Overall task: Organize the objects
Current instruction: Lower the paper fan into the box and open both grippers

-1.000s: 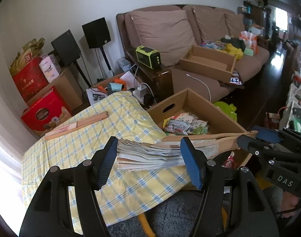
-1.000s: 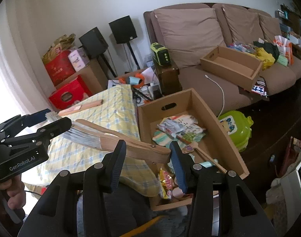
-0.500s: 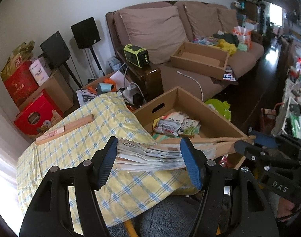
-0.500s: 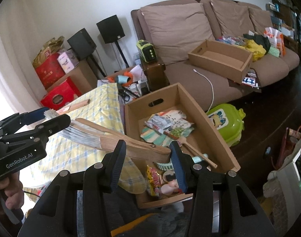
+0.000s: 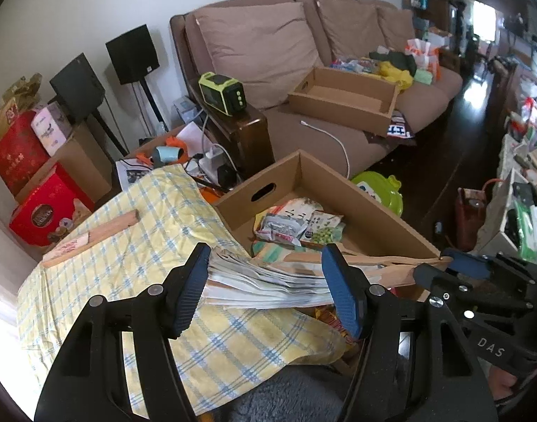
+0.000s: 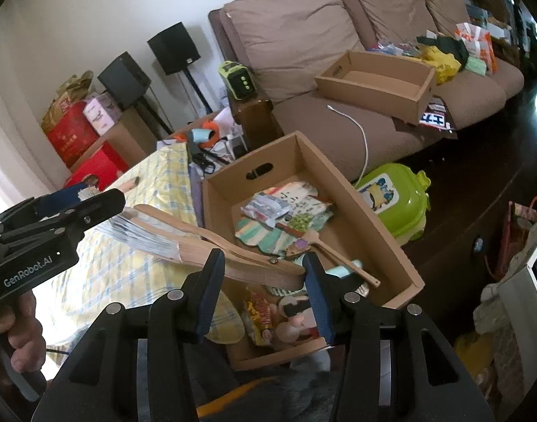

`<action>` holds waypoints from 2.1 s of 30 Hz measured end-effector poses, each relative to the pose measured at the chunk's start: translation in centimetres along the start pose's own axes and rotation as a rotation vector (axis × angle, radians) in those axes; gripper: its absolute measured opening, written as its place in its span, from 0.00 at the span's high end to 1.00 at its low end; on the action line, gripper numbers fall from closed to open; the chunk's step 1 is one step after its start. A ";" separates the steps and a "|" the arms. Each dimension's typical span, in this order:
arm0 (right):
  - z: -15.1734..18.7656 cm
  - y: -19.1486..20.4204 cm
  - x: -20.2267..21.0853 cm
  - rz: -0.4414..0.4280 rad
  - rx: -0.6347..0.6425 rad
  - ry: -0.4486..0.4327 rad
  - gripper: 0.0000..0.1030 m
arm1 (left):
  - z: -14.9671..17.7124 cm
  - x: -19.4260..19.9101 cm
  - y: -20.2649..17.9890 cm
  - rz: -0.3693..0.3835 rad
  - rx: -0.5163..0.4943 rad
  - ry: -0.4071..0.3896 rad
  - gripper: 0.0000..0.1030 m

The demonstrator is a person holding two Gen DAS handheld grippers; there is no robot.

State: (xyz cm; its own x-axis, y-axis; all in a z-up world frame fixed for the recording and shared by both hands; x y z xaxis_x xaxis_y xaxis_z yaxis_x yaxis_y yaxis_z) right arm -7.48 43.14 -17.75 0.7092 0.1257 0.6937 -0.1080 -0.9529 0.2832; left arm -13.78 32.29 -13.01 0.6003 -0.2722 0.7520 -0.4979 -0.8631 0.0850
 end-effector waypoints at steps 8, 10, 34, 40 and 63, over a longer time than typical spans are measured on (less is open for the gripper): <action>0.0 -1.8 -1.9 0.000 -0.070 0.017 0.54 | -0.5 -3.3 -0.2 0.046 0.020 0.029 0.41; 0.1 -2.2 -2.6 -0.005 -0.089 0.021 0.54 | -0.9 -4.1 0.0 0.045 0.028 0.038 0.41; 3.2 -6.1 -7.0 -0.018 -0.187 0.097 0.54 | 0.4 -10.9 -3.7 0.017 -0.051 0.142 0.41; 3.5 -6.8 -7.2 -0.006 -0.208 0.110 0.54 | 1.1 -12.6 -3.9 0.023 -0.035 0.183 0.41; 4.9 -9.0 -7.9 0.036 -0.287 0.172 0.52 | 0.6 -13.7 -6.5 0.036 -0.063 0.207 0.41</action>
State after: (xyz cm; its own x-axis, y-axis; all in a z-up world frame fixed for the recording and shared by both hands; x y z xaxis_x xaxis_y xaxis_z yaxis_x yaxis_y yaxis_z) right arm -8.72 49.31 -29.05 0.5761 0.1612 0.8014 -0.3405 -0.8439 0.4145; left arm -18.40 41.43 -24.27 0.4436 -0.2037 0.8728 -0.5588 -0.8242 0.0917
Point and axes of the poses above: each gripper's, at about its wrist camera, not at the fingertips, and x roughly against the way its jaws point, y to its left, z to its underside, the point moved 9 cm from there along -x, roughly the way its jaws point, and after that the axes turned 6 degrees about x, right-handed, at the moved point
